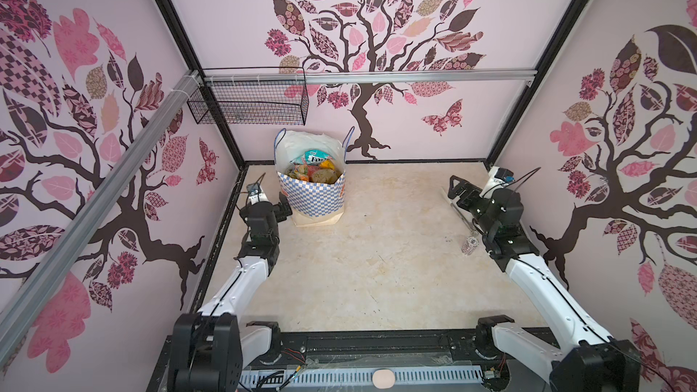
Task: Take the snacks out of the paper bag
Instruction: Move the paper bag to the center of the table.
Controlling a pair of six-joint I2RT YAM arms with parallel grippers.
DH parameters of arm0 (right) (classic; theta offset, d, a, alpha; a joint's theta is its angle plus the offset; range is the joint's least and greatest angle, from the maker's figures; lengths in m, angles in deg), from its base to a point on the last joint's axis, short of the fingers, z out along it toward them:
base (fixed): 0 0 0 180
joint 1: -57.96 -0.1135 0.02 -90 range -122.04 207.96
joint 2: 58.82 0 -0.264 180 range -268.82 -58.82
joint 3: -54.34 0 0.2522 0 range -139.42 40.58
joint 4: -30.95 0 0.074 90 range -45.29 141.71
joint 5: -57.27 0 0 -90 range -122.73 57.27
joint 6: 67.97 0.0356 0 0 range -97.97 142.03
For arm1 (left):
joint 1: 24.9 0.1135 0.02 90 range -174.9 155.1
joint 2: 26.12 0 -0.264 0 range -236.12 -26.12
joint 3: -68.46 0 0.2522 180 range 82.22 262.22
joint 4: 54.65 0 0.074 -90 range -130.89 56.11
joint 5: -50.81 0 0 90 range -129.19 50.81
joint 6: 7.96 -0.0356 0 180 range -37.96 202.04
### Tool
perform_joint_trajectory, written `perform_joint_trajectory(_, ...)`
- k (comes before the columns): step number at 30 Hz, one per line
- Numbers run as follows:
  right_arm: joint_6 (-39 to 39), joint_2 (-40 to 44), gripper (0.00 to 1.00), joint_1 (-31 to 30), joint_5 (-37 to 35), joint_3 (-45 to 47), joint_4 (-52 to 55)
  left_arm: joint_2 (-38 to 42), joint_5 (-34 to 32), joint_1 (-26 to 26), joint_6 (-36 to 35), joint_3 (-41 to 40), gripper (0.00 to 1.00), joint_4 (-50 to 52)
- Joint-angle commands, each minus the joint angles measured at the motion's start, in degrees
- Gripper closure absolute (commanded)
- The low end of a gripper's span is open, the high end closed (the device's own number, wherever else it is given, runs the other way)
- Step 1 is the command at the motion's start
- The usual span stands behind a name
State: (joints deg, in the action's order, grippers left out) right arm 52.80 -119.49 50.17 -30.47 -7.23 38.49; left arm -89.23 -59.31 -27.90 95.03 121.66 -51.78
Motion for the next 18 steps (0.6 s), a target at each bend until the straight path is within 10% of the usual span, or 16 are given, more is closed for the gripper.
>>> perform_joint_trajectory(1,2.76,-6.14,0.00,-3.82,13.09,-7.71,14.14,7.10,-0.99,0.06,14.83,9.21,0.03,27.60)
perform_joint_trajectory(6,1.63,-19.01,0.00,-10.39,19.08,-24.38,20.55,9.53,10.85,-0.07,20.64,23.54,0.08,40.70)
perform_joint_trajectory(18,1.89,-48.66,0.00,-23.43,14.28,-56.31,21.80,-15.62,20.91,5.68,16.18,44.97,0.09,51.69)
